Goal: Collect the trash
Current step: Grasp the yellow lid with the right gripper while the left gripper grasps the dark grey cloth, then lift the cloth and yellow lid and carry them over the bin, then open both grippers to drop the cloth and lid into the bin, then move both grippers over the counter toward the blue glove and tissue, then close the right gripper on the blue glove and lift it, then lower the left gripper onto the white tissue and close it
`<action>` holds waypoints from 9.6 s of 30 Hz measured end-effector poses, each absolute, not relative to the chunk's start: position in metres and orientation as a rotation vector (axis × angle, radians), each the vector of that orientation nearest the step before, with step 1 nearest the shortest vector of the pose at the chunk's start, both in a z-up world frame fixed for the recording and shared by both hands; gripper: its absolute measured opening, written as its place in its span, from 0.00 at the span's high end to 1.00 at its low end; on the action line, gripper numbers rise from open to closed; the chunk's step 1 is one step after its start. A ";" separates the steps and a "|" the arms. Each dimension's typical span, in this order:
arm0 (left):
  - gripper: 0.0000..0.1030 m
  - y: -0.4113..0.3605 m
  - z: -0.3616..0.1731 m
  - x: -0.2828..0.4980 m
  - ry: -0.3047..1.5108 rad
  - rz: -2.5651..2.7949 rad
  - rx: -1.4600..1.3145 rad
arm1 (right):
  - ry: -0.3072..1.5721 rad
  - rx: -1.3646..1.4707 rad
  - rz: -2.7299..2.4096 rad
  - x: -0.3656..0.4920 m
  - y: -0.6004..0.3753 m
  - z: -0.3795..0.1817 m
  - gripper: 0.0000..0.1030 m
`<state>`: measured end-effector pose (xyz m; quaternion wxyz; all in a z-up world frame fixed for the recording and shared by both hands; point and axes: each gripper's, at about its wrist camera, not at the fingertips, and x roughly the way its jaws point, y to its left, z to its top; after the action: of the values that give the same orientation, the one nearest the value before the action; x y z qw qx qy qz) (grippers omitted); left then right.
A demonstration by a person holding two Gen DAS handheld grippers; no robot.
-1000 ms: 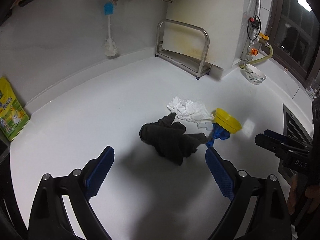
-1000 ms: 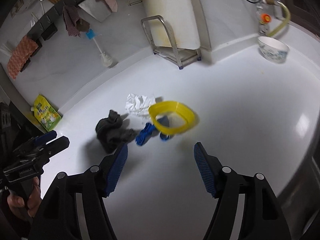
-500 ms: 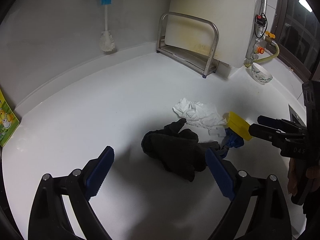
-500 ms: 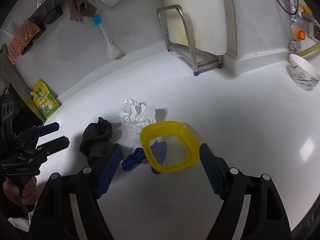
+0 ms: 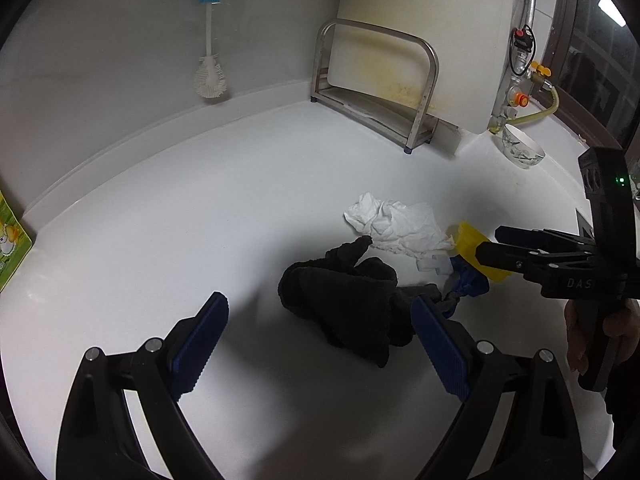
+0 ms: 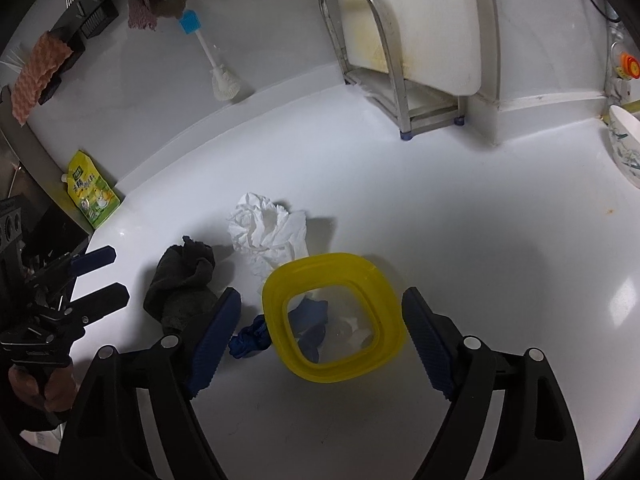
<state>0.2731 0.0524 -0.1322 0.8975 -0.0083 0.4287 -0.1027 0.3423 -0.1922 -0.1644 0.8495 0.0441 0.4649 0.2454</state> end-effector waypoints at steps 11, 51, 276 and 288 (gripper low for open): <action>0.12 0.051 -0.131 0.273 0.885 -0.221 -0.015 | 1.008 0.089 0.514 0.351 -0.191 -0.171 0.23; 0.41 0.027 -0.166 0.290 0.973 -0.187 0.008 | 0.854 0.259 0.411 0.262 -0.212 -0.137 0.30; 0.14 -0.027 -0.180 0.374 0.943 -0.371 0.153 | 0.826 0.345 -0.191 0.241 -0.191 -0.148 0.85; 0.70 -0.031 -0.175 0.366 0.940 -0.372 0.173 | 0.824 0.363 -0.180 0.229 -0.191 -0.145 0.85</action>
<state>0.3656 -0.0313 -0.1750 0.8714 0.0826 0.4496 -0.1779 0.2287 -0.1911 -0.1449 0.8965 0.1750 0.3977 -0.0867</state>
